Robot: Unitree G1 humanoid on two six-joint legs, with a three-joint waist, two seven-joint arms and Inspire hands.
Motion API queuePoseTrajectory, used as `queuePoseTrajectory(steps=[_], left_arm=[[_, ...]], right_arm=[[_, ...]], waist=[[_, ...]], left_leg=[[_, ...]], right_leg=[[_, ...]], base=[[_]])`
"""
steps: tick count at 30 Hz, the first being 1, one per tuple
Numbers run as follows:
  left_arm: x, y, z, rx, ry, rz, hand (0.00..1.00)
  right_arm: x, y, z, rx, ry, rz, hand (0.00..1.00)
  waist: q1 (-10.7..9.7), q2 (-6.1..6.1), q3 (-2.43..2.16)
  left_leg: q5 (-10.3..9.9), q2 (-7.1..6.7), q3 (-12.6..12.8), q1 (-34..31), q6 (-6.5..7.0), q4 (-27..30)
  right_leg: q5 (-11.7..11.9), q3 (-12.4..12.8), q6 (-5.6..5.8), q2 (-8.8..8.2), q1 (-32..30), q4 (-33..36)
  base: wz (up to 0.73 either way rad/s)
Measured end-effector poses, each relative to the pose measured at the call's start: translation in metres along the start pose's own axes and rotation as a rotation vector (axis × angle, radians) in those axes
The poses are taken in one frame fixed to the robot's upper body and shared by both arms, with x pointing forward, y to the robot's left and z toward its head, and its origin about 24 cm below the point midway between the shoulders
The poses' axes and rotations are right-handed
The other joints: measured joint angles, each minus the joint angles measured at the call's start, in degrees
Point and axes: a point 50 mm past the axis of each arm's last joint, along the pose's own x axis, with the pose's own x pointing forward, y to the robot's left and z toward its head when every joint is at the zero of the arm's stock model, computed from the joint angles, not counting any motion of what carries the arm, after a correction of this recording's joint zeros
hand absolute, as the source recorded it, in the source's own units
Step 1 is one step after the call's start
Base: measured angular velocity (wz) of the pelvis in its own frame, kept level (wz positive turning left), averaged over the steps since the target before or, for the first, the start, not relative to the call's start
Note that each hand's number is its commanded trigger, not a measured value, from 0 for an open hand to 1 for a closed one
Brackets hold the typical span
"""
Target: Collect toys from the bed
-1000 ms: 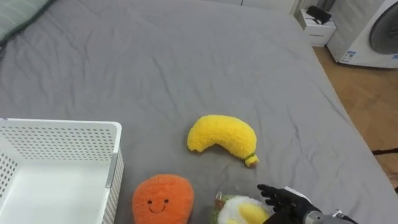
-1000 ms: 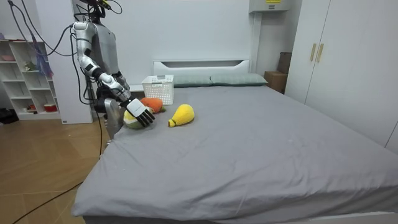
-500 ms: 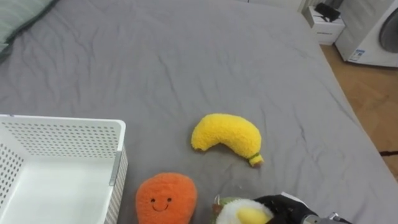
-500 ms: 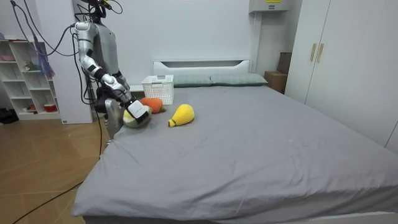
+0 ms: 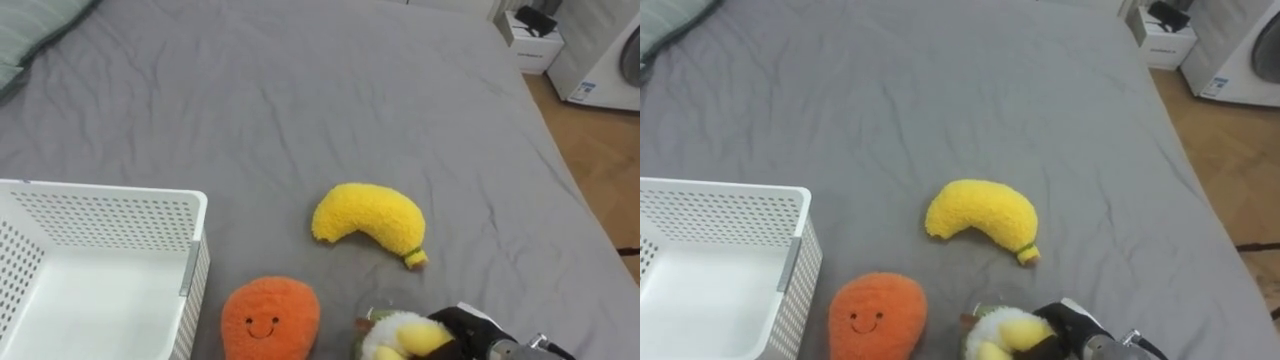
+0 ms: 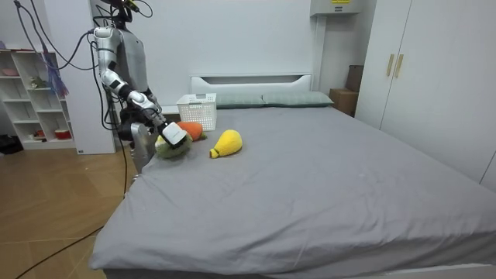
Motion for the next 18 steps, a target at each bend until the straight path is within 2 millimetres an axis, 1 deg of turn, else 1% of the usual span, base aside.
queuePoseTrajectory(steps=[1, 2, 4, 5, 7, 8, 10, 13, 14, 15, 16, 18], left_arm=[[0.000, 0.000, -0.001, -0.001, 0.002, 0.000, 0.00], [0.000, 0.000, -0.001, -0.001, 0.002, 0.000, 0.00], [0.000, 0.001, -0.001, 0.002, 0.002, 0.000, 0.00], [0.000, 0.001, -0.001, 0.002, 0.002, 0.001, 0.00], [0.000, 0.001, -0.001, 0.003, 0.005, 0.000, 0.00], [0.000, 0.001, -0.002, 0.003, 0.006, -0.001, 0.00], [0.000, 0.001, -0.002, 0.006, 0.006, 0.000, 0.00], [0.000, 0.001, 0.000, 0.005, 0.001, 0.000, 0.00], [0.000, 0.001, 0.000, 0.006, 0.001, 0.000, 0.00], [0.000, 0.001, 0.000, 0.007, -0.001, 0.000, 0.00], [0.000, 0.001, 0.001, 0.007, -0.003, 0.000, 0.00], [0.000, 0.001, 0.002, 0.009, -0.008, 0.002, 0.00]], right_arm=[[-0.002, -0.004, 0.010, -0.011, -0.041, -0.019, 1.00], [-0.003, -0.007, 0.015, -0.016, -0.065, -0.032, 1.00], [-0.011, -0.020, 0.041, -0.042, -0.170, -0.091, 1.00], [-0.013, -0.024, 0.048, -0.048, -0.197, -0.106, 1.00], [-0.023, -0.041, 0.077, -0.068, -0.313, -0.173, 1.00], [-0.026, -0.045, 0.083, -0.070, -0.339, -0.189, 1.00], [-0.041, -0.060, 0.102, -0.110, -0.424, -0.260, 1.00], [-0.055, -0.073, 0.123, -0.132, -0.511, -0.333, 1.00], [-0.057, -0.075, 0.127, -0.136, -0.525, -0.342, 1.00], [-0.058, -0.077, 0.135, -0.137, -0.551, -0.349, 1.00], [-0.060, -0.080, 0.142, -0.141, -0.571, -0.356, 0.99], [-0.064, -0.084, 0.151, -0.133, -0.607, -0.364, 0.95]], waist=[[-0.1, -0.02, 0.03], [-0.3, -0.06, 0.05], [-0.6, -0.08, 0.18], [-0.7, -0.05, 0.21], [-1.4, 0.06, 0.43], [-1.4, 0.11, 0.46], [-1.4, 0.19, 0.52], [-1.4, 0.30, 0.65], [-1.3, 0.29, 0.65], [-1.3, 0.20, 0.69], [-1.3, 0.14, 0.67], [-1.2, -0.07, 0.54]], left_leg=[[0.0, -0.02, 0.0, 0.0, 0.00, 0.0], [0.0, -0.04, 0.0, 0.0, 0.00, 0.1], [0.0, -0.06, 0.0, 0.0, 0.01, 0.1], [0.0, -0.06, 0.0, 0.0, 0.01, 0.1], [0.0, -0.09, 0.0, 0.0, 0.02, 0.1], [0.0, -0.09, 0.0, 0.1, 0.02, 0.0], [0.0, -0.08, 0.0, 0.1, 0.02, -0.1], [0.0, -0.07, -0.1, 0.1, 0.02, -0.1], [0.0, -0.07, -0.2, 0.1, 0.02, -0.1], [0.0, -0.08, -0.3, 0.0, 0.02, -0.1], [0.0, -0.12, -0.5, -0.1, 0.02, 0.0], [0.0, -0.26, -1.1, -0.4, 0.03, 0.0]], right_leg=[[0.0, 0.1, 0.00, -0.01, 0.1, 0.0], [0.0, 0.1, 0.00, -0.03, 0.1, 0.0], [0.0, 0.1, 0.00, -0.05, 0.1, 0.0], [0.0, 0.1, 0.00, -0.03, 0.1, 0.0], [0.0, 0.1, 0.00, -0.03, 0.1, 0.0], [0.0, 0.1, 0.00, 0.00, 0.1, 0.0], [0.0, 0.1, 0.01, 0.08, 0.1, 0.0], [0.0, 0.0, 0.01, 0.20, 0.1, 0.0], [0.0, 0.0, 0.01, 0.20, 0.1, 0.0], [0.0, -0.2, 0.01, 0.11, 0.1, 0.1], [0.0, -0.4, 0.01, 0.06, 0.1, 0.1], [-0.1, -1.0, 0.14, -0.02, 0.1, 0.0]], base=[[0.00], [0.00], [0.00], [0.00], [0.00], [0.00], [0.00], [0.00], [0.00], [0.05], [0.07], [0.14]])
